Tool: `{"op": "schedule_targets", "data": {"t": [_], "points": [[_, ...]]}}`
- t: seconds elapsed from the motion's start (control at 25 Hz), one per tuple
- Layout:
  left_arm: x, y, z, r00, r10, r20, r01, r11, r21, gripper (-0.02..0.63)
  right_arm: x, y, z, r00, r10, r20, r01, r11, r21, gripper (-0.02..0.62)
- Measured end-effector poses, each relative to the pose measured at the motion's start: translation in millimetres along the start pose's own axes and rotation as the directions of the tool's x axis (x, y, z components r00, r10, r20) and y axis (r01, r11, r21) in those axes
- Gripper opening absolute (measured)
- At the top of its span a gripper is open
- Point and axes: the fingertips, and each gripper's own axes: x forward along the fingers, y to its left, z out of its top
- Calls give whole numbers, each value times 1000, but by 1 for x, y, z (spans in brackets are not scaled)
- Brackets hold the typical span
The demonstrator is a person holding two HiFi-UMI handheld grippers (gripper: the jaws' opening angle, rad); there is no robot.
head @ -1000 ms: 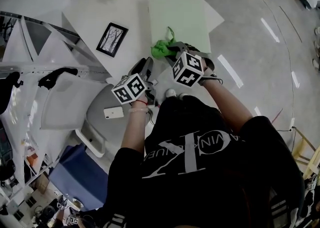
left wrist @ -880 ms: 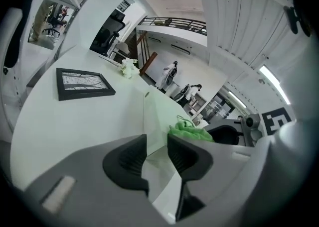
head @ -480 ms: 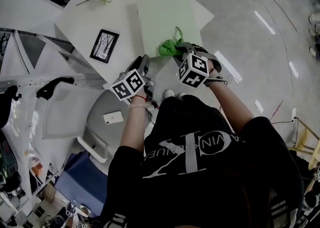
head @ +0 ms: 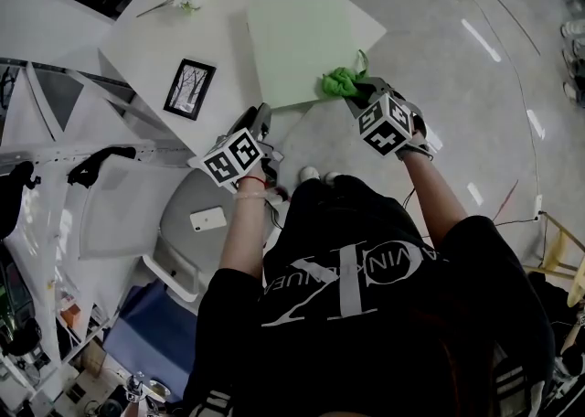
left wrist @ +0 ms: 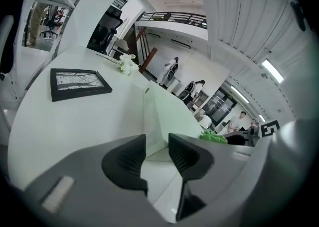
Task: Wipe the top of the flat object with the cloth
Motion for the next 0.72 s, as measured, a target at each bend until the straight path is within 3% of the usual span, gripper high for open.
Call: {"op": "schedule_targets", "data": {"t": [0.52,0.72], "points": [[-1,0,1,1000,-8,1,8,1000,-21,161,-12,-29,-33,999,-52,-7,53,970,239,80],[-1,2,0,1000,-5,3,5,1000,-27,161,-15,-31,-46,998,-61,-28,66,964,258,81]]}}
